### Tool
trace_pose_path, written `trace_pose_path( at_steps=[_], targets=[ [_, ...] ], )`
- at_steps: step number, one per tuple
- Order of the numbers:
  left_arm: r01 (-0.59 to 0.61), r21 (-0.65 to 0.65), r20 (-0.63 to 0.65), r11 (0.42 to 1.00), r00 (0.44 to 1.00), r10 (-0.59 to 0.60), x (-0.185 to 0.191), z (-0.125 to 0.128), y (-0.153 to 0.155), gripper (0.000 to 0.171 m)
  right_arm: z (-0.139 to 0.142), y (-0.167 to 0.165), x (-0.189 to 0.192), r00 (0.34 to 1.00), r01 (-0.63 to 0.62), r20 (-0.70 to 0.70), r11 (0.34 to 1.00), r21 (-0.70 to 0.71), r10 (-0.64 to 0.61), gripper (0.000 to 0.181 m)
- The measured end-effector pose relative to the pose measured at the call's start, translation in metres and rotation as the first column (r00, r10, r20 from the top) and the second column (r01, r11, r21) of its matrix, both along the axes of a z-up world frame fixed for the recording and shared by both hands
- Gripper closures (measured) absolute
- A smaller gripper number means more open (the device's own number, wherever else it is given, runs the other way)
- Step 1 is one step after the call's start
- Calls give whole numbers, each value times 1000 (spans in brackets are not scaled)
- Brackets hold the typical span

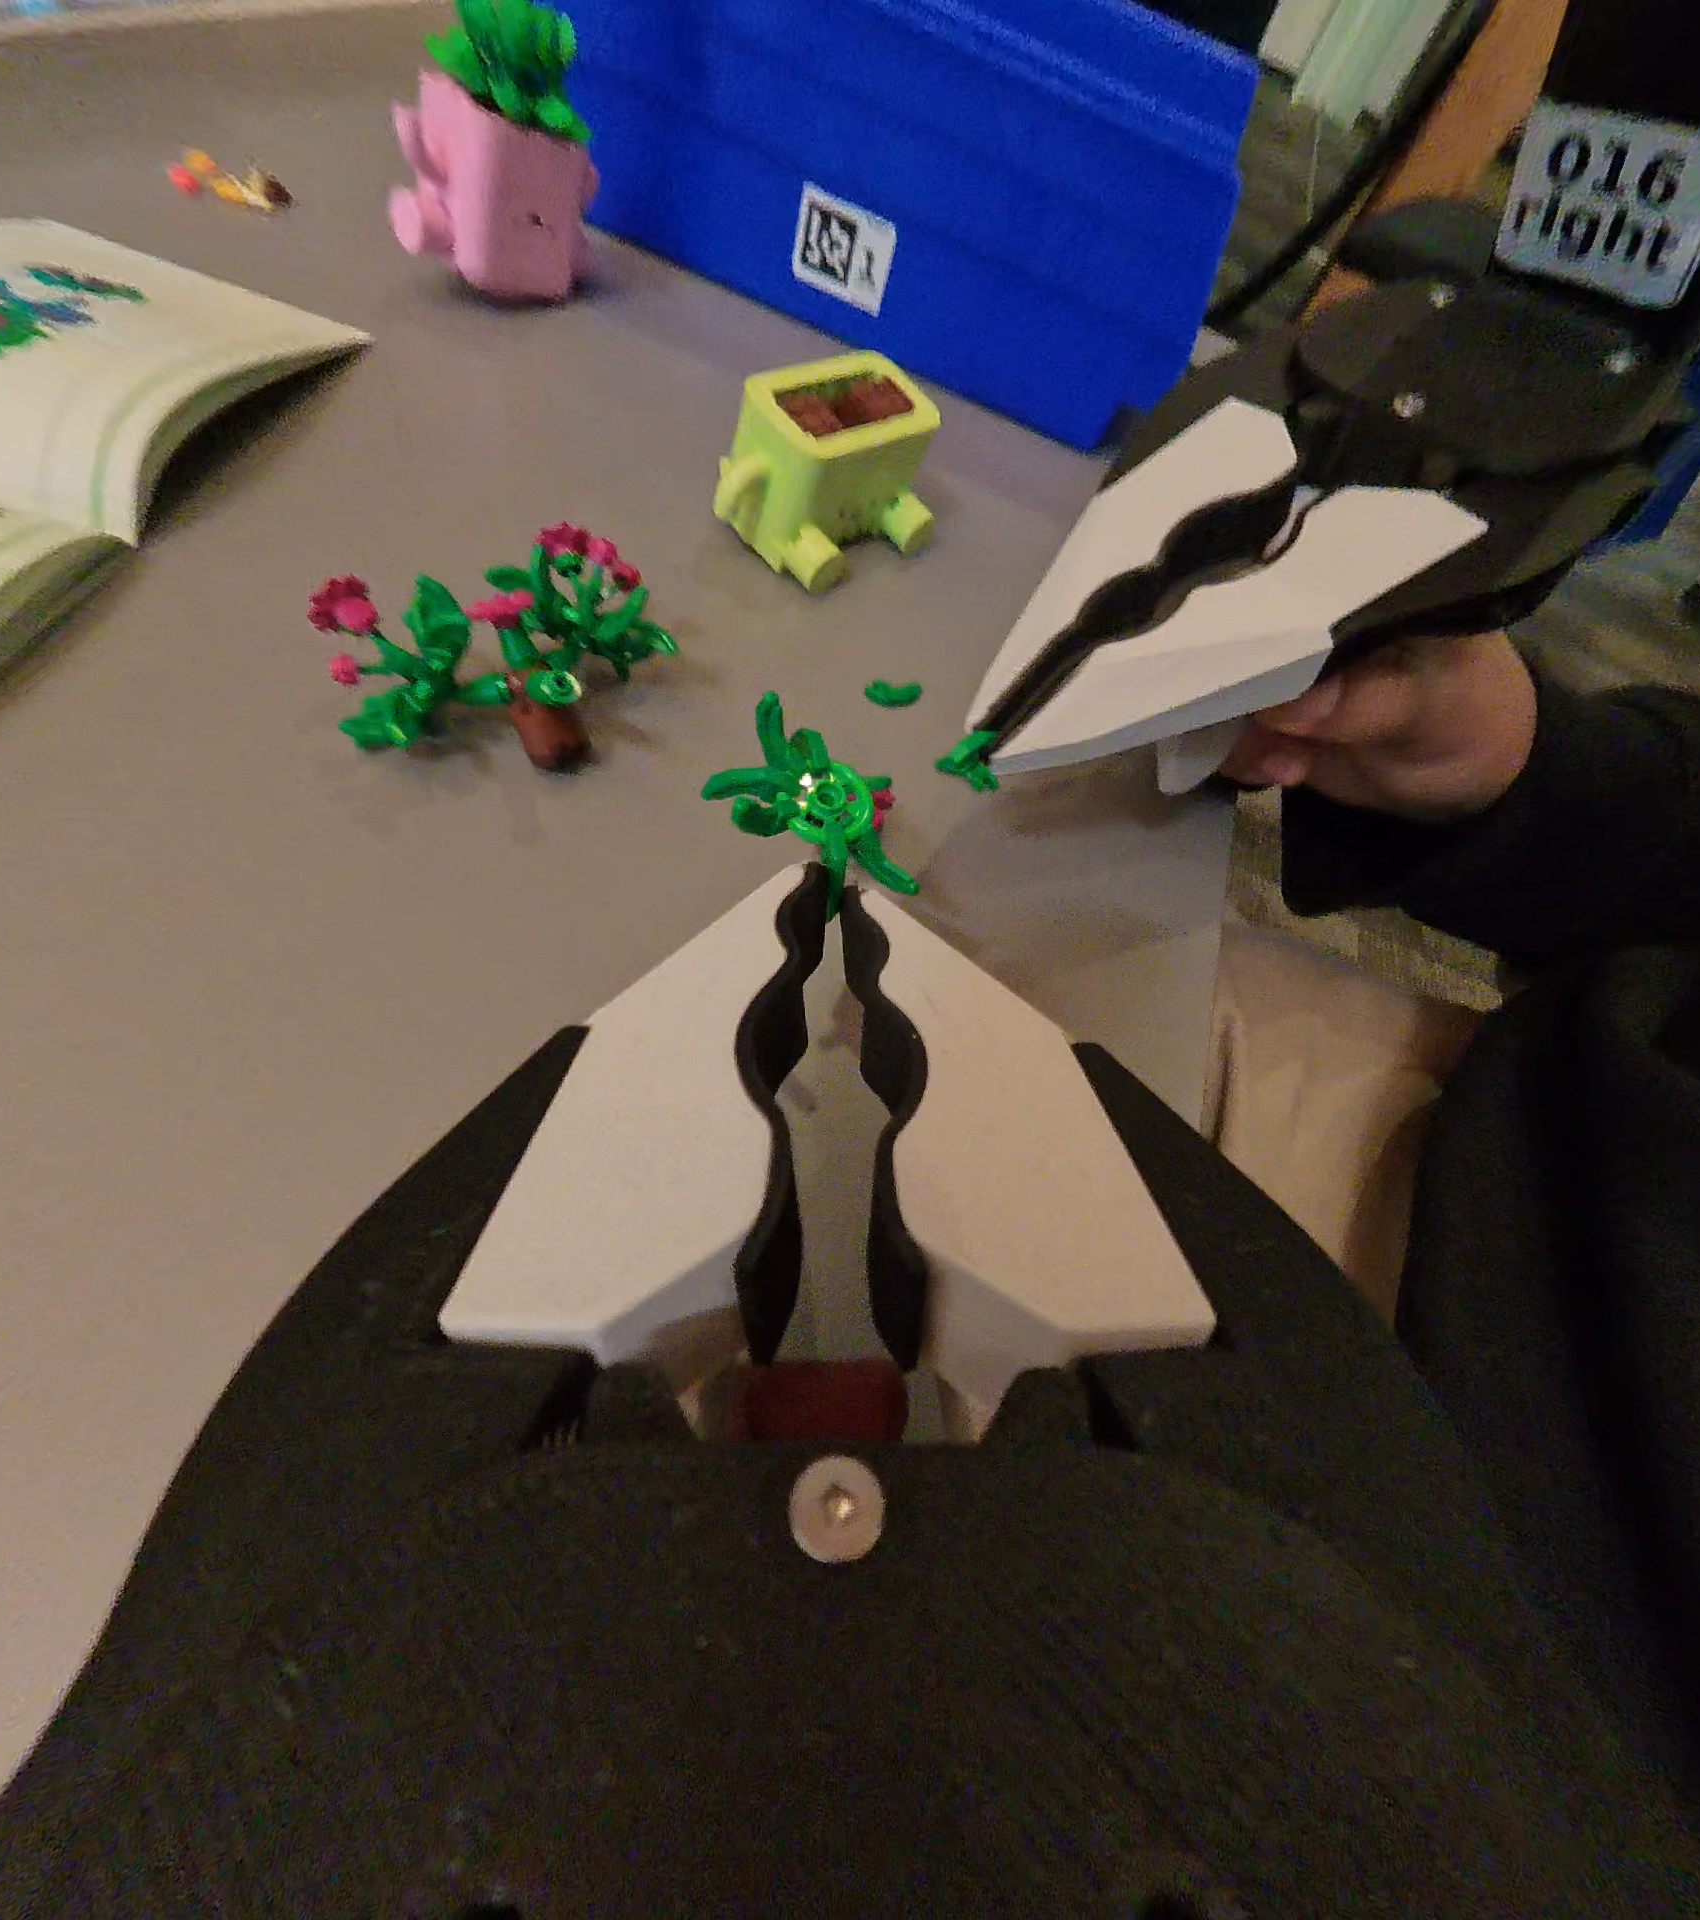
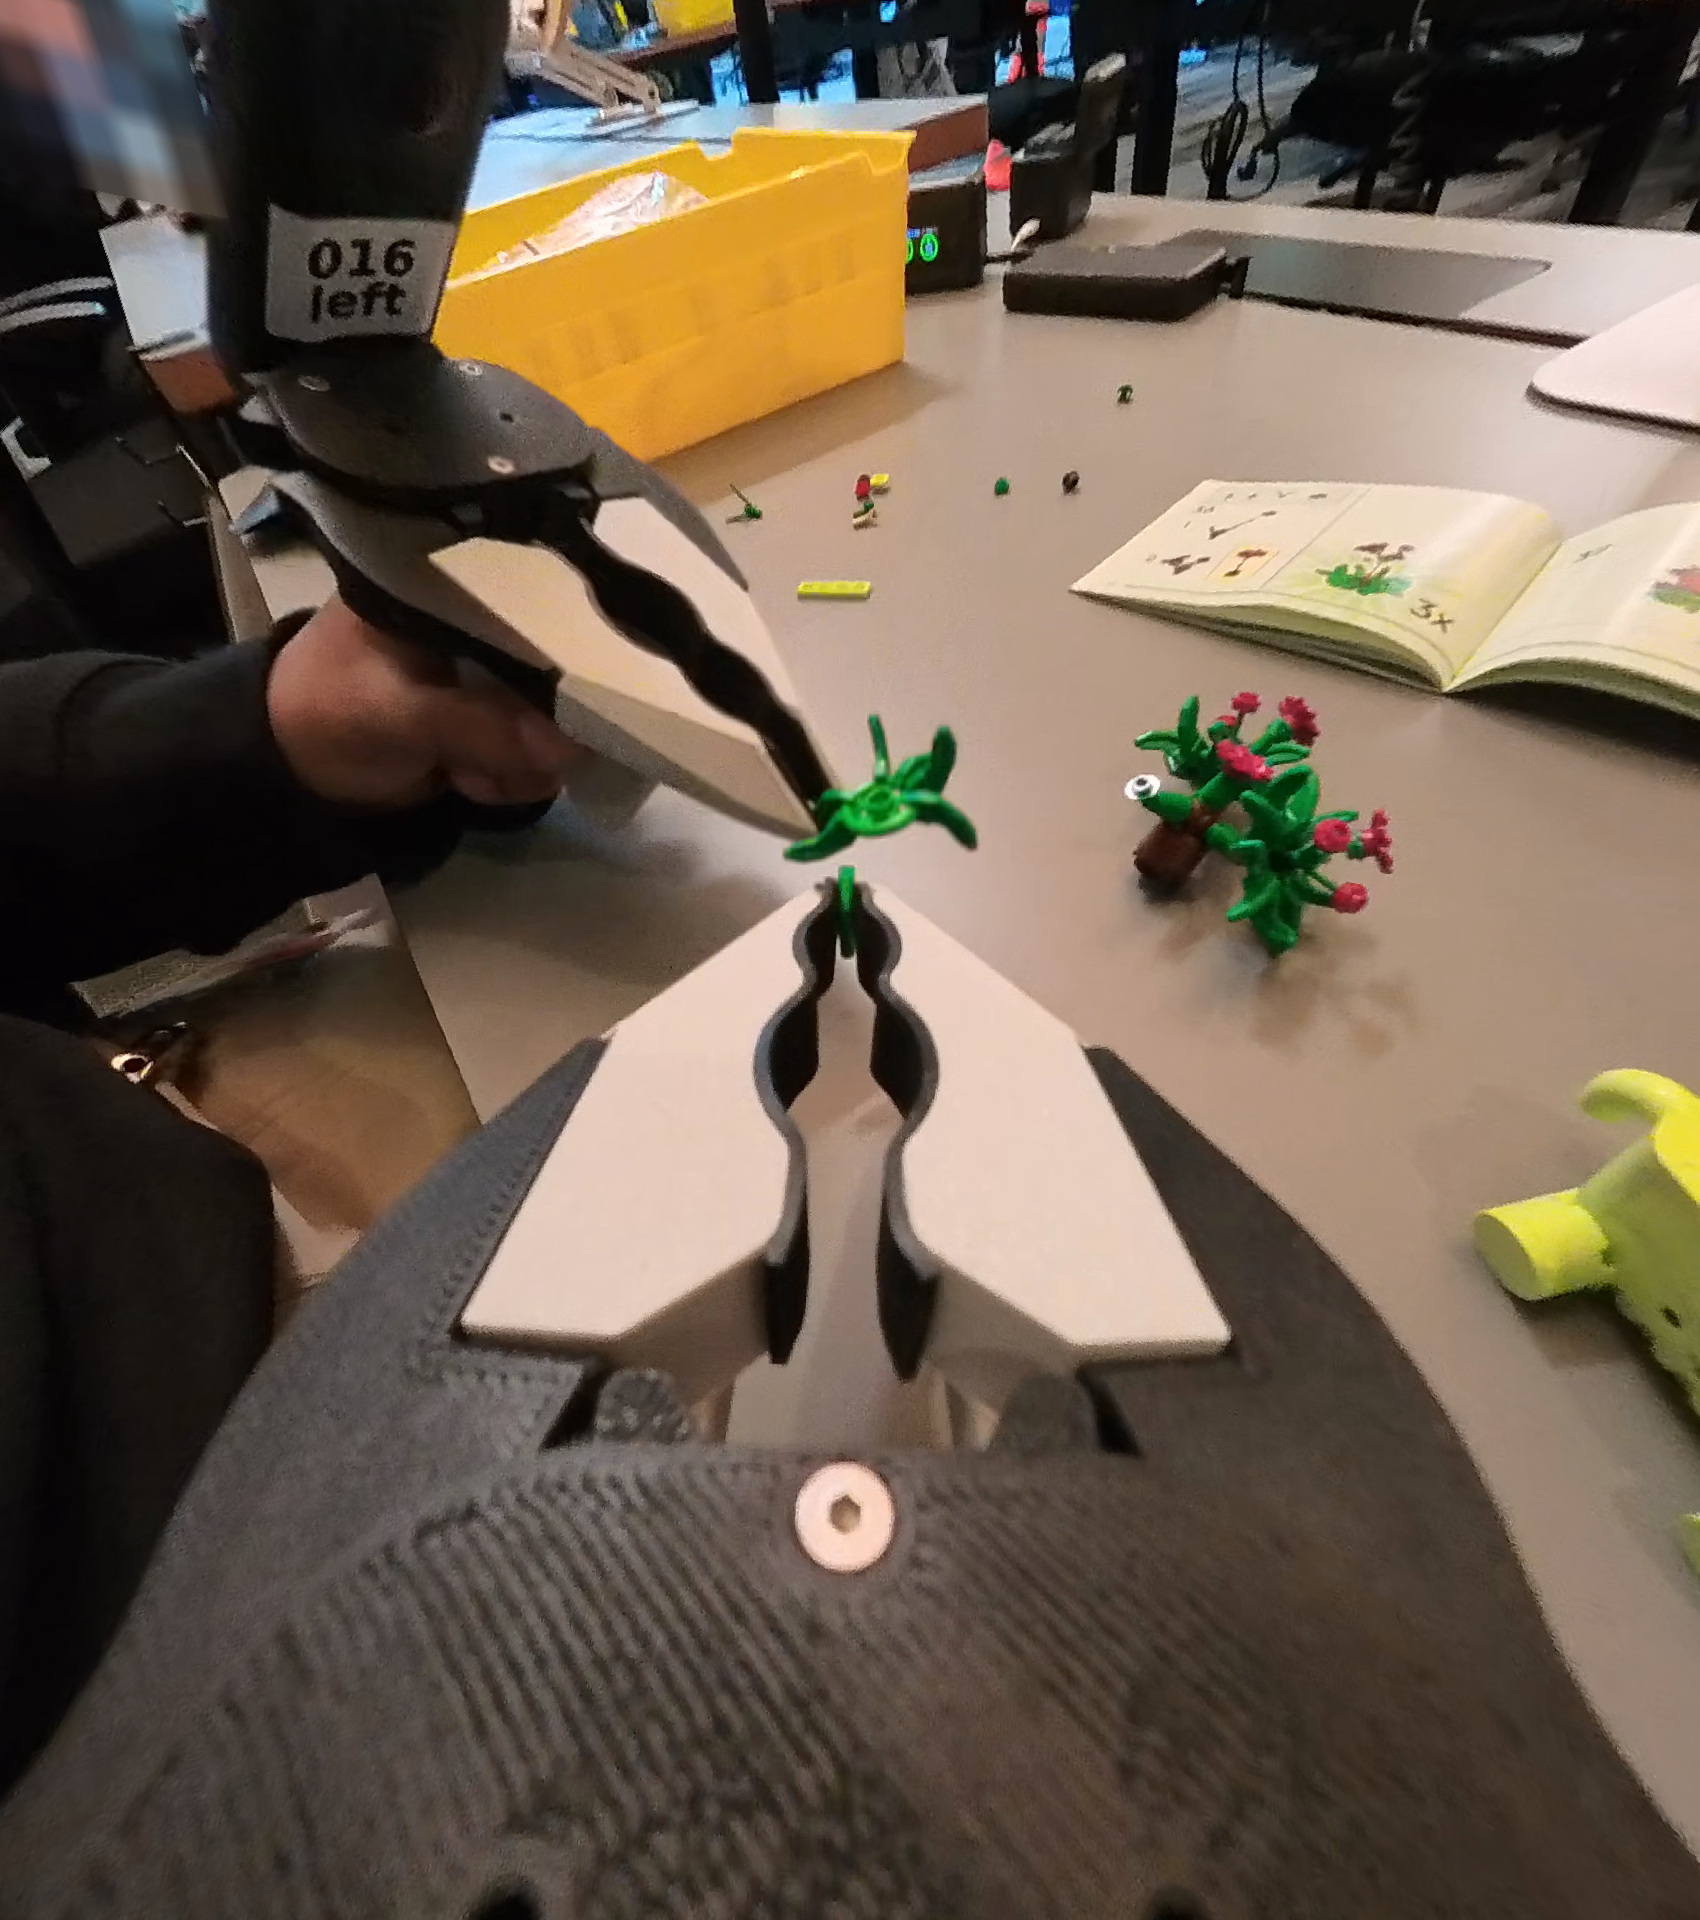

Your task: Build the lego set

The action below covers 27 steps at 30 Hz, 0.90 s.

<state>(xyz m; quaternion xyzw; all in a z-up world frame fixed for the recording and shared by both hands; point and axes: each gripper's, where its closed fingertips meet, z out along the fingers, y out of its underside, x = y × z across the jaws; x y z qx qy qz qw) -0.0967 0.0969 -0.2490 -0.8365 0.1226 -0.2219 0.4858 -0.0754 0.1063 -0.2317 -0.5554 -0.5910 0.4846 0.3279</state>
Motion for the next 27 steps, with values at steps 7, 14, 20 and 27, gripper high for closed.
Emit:
trace_pose_path(
  at_steps=[7,14,20,27],
  targets=[
    [58,-181,29,982,998,-54,10,-25,-11,171,-20,-4,-6,992,-20,126,1000,24,17,181],
    [68,-277,107,958,993,-39,5,-34,-18,171,-37,-7,-6,970,-39,239,999,-32,46,181],
    [63,-319,126,946,992,-24,4,-40,-21,162,-42,-10,-6,961,-54,270,998,-43,63,180],
    [76,-319,162,945,987,-24,5,-38,-21,160,-45,-11,-6,955,-64,288,997,-44,75,180]
  ],
)
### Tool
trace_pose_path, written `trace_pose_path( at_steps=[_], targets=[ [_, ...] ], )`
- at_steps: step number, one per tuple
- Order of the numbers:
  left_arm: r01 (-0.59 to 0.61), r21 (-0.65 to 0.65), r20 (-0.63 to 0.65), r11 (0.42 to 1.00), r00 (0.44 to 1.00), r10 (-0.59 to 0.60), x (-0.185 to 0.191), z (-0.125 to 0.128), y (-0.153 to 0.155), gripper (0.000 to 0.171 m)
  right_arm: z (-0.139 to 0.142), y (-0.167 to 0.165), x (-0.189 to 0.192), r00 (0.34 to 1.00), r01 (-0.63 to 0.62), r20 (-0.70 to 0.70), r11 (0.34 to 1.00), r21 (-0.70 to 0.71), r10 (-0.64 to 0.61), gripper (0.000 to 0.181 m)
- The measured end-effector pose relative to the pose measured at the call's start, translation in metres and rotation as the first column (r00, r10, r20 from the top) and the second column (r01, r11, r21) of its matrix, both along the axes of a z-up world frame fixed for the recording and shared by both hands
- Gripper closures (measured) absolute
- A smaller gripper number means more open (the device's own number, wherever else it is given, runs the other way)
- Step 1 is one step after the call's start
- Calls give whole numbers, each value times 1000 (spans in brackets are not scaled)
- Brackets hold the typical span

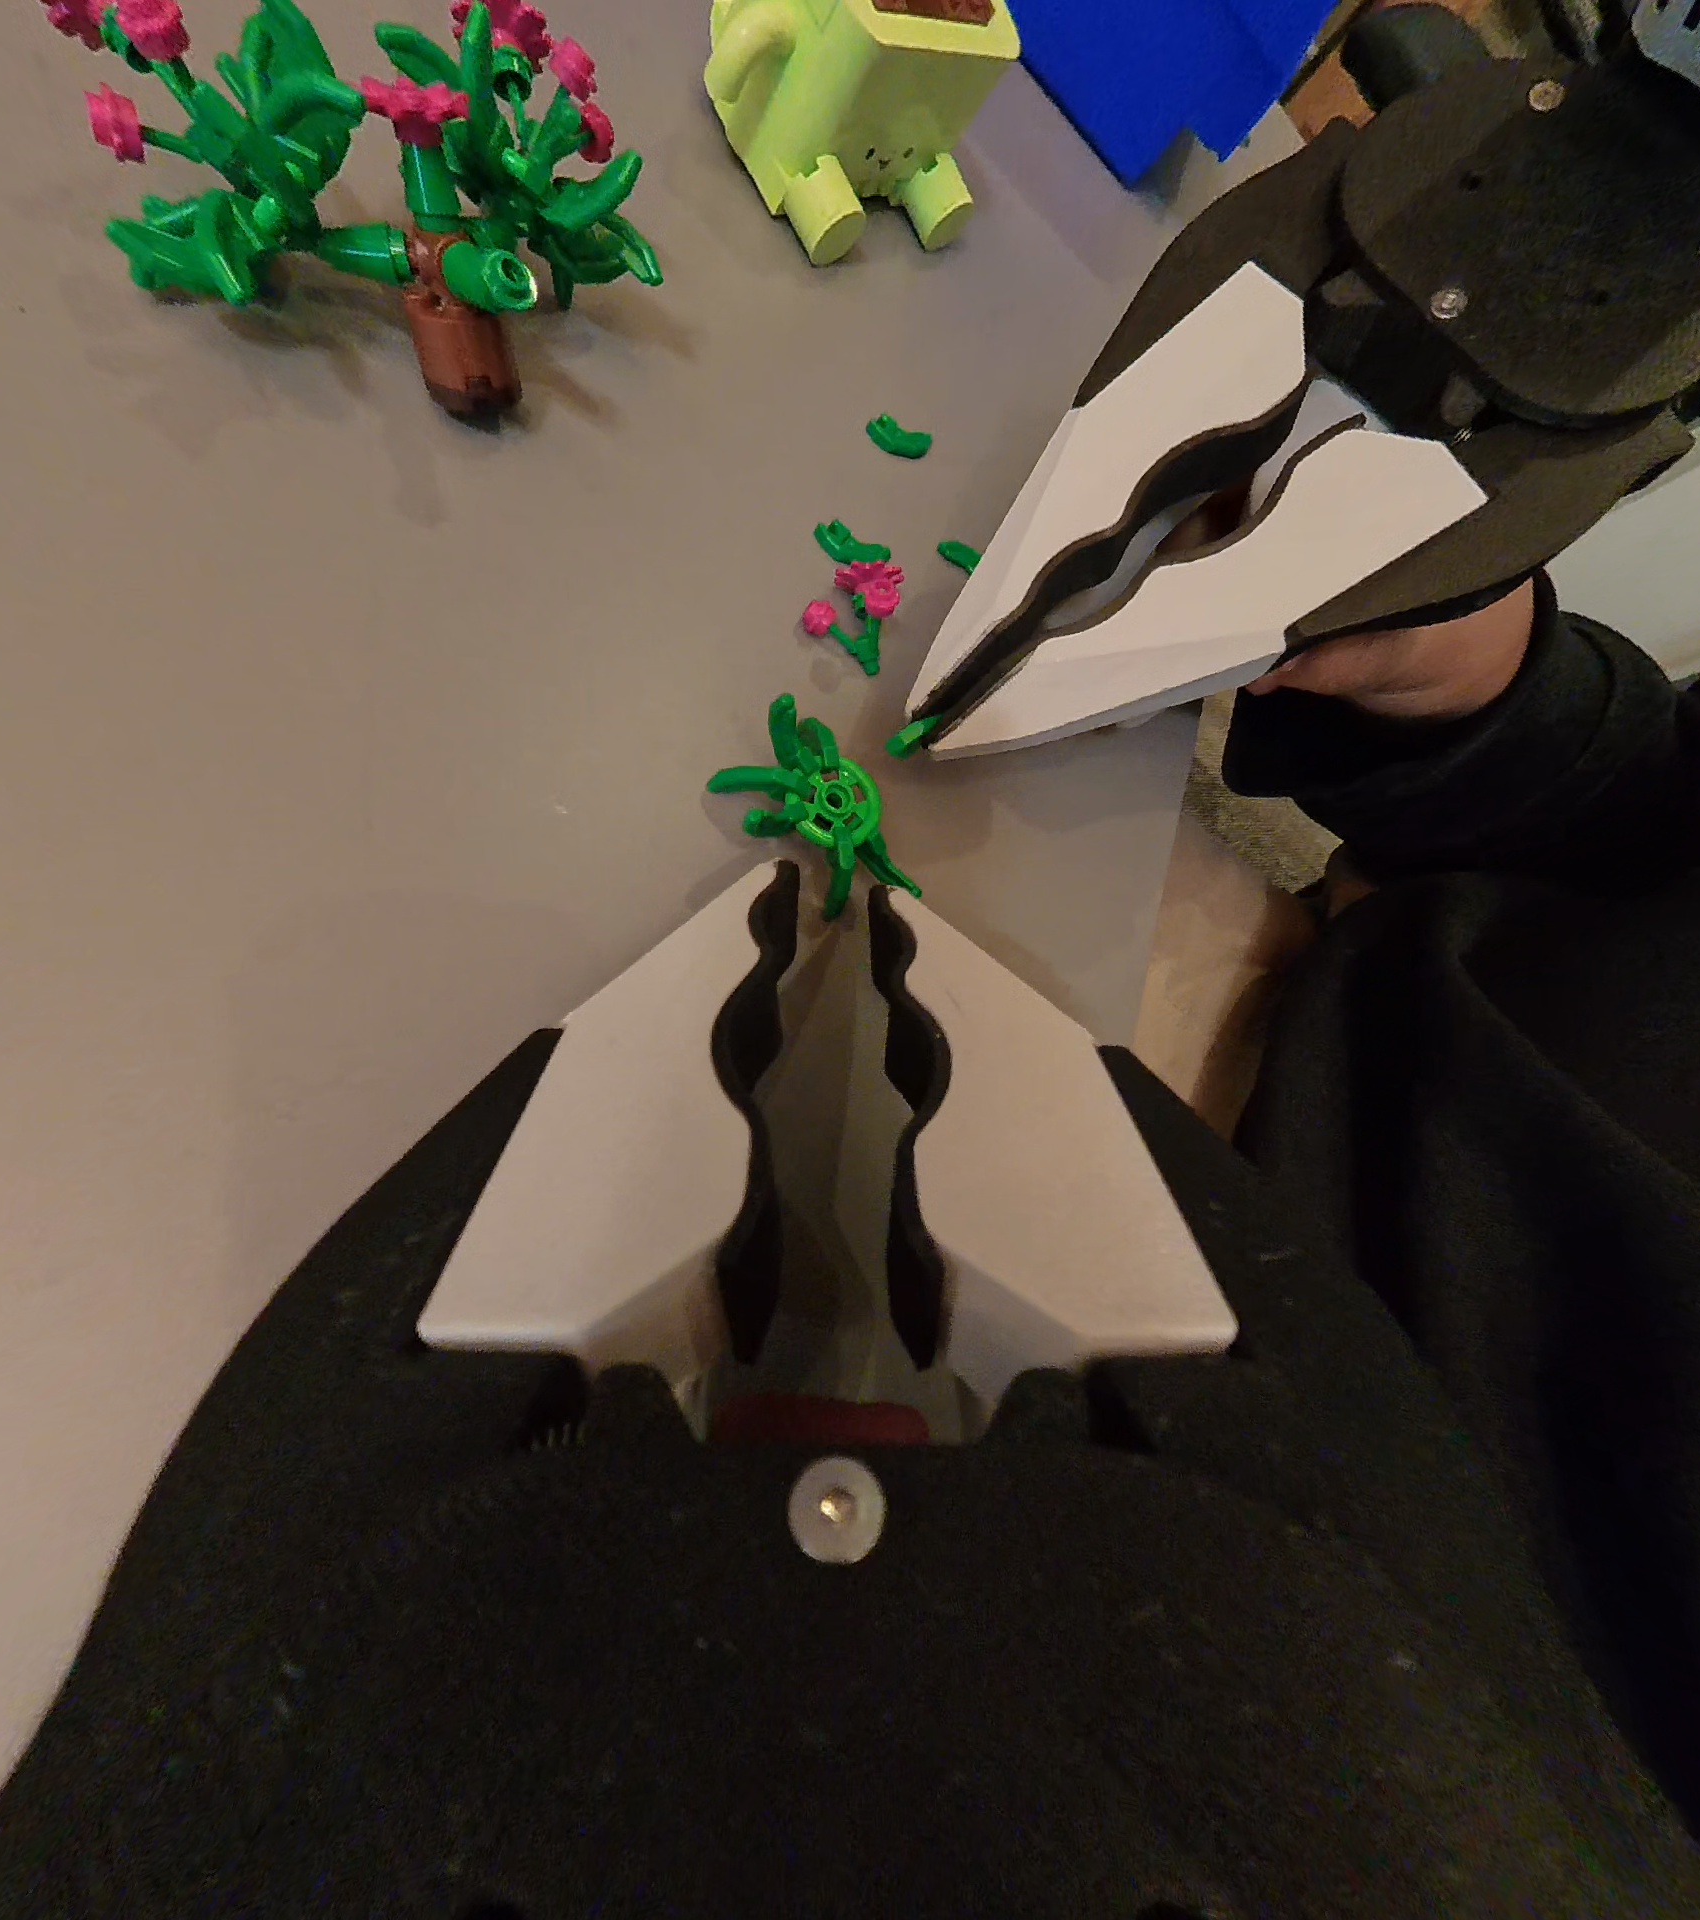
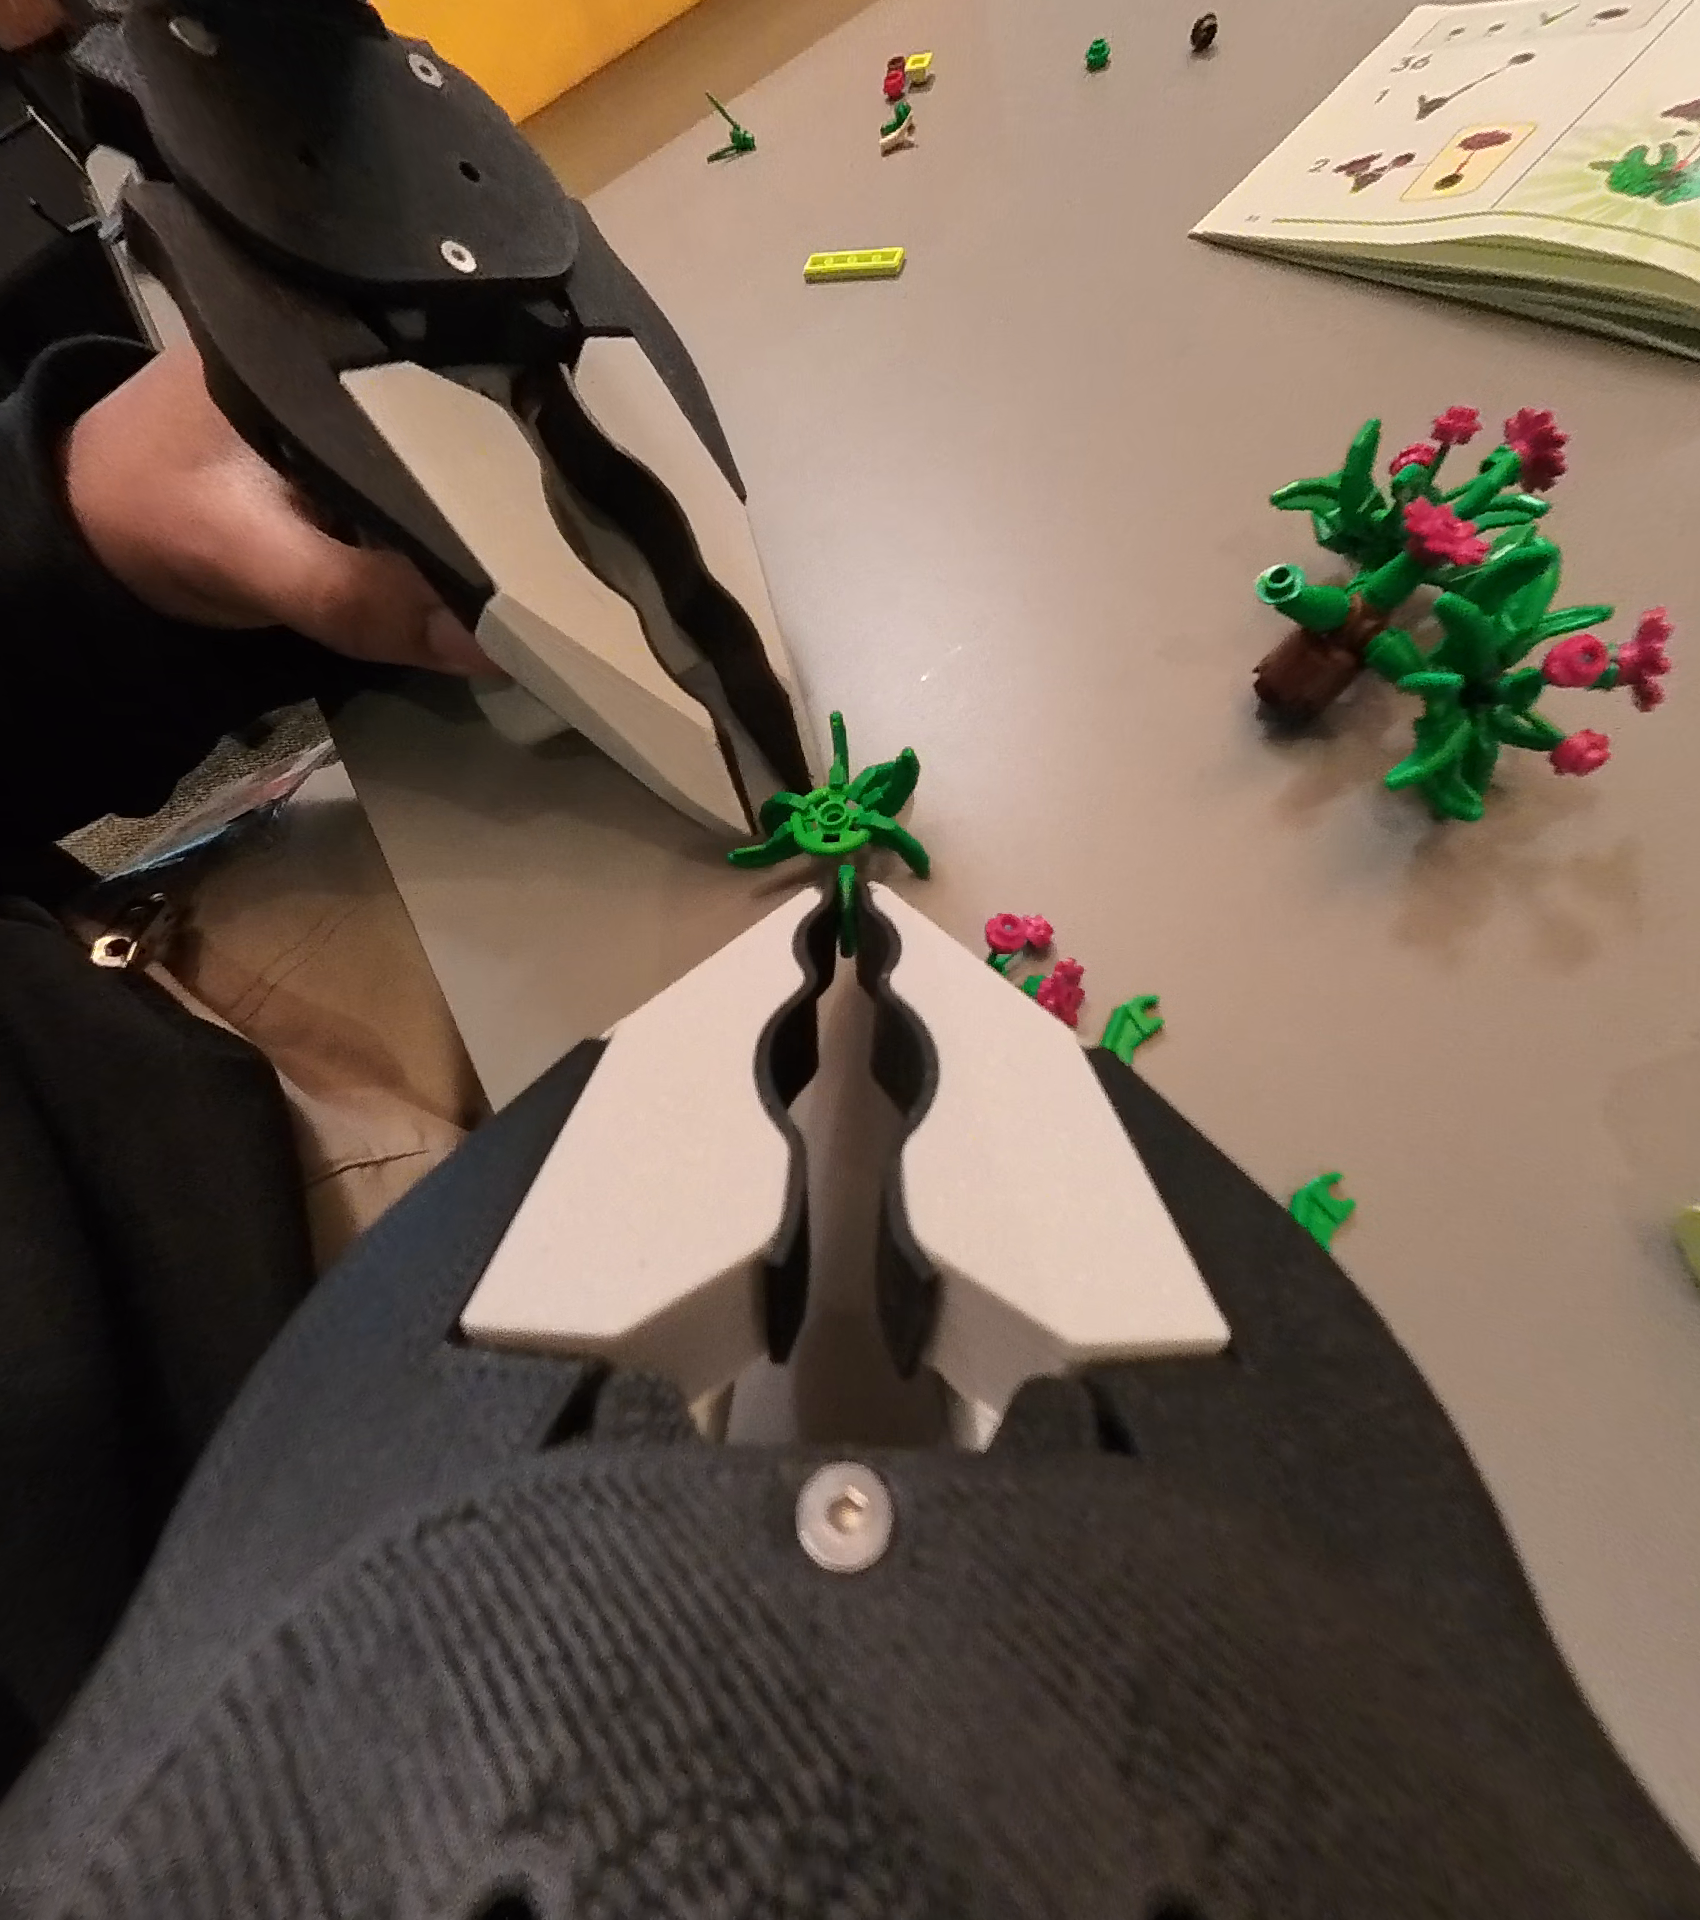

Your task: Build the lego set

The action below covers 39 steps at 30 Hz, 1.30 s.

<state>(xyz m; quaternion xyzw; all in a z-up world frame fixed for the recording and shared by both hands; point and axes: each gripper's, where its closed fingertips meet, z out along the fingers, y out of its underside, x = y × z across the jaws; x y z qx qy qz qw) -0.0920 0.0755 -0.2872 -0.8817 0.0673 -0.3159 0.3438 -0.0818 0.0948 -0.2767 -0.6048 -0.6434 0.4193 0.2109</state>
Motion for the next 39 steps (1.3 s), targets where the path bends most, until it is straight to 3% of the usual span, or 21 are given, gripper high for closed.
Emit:
trace_pose_path(
  at_steps=[9,13,22,39],
  targets=[
    [3,-9,71,1000,997,-3,2,3,-1,156,0,-1,0,1000,-5,1,1000,0,5,180],
    [-17,-6,142,1000,990,17,3,8,2,146,0,-1,0,1000,-4,0,1000,1,4,181],
    [-116,-107,358,987,922,147,1,11,11,152,-2,3,-4,999,30,14,1000,8,-30,181],
    [-122,-156,389,980,904,175,3,6,19,168,-3,-2,-7,1000,15,14,999,41,-16,181]
  ],
)
